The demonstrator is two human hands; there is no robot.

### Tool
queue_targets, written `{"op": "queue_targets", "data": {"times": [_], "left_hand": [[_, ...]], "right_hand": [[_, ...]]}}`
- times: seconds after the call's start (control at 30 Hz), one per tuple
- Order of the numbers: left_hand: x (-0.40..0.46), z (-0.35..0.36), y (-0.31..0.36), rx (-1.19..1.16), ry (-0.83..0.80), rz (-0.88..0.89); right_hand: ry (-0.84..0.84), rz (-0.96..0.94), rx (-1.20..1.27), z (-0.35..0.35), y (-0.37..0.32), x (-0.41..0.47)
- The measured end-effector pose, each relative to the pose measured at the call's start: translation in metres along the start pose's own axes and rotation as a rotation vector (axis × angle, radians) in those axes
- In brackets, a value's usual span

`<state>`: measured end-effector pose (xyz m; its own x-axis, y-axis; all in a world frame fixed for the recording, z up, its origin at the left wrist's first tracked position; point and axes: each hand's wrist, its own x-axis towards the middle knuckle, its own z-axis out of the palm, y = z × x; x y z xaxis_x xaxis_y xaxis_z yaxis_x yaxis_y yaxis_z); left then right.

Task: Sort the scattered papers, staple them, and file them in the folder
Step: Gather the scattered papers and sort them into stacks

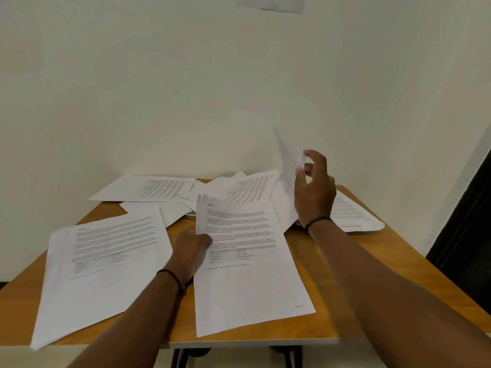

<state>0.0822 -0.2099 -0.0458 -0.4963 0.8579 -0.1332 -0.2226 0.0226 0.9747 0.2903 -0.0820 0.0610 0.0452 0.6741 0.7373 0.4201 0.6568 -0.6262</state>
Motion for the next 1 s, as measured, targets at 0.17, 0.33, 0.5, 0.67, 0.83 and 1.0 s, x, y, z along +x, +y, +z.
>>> {"op": "queue_targets", "data": {"times": [0.17,0.33,0.5,0.67,0.83,1.0], "left_hand": [[0.002,0.002,0.005,-0.023,0.023,-0.005],[-0.007,0.011,0.014,-0.067,-0.018,0.013],[-0.02,0.009,0.024,-0.114,-0.1,0.069],[-0.031,0.004,0.038,-0.18,-0.138,0.094],[-0.041,0.005,0.041,-0.315,-0.29,-0.037],[-0.044,0.002,0.036,-0.333,-0.304,-0.12]], "right_hand": [[0.161,-0.575,-0.116,-0.011,-0.044,0.011],[0.138,-0.797,-0.015,-0.023,-0.067,0.005],[0.133,-0.725,0.05,-0.038,-0.105,0.01],[-0.083,-0.291,0.08,-0.04,-0.108,0.024],[-0.232,0.136,-0.001,-0.015,-0.053,0.006],[-0.246,0.502,-0.009,-0.005,-0.012,-0.021]]}}
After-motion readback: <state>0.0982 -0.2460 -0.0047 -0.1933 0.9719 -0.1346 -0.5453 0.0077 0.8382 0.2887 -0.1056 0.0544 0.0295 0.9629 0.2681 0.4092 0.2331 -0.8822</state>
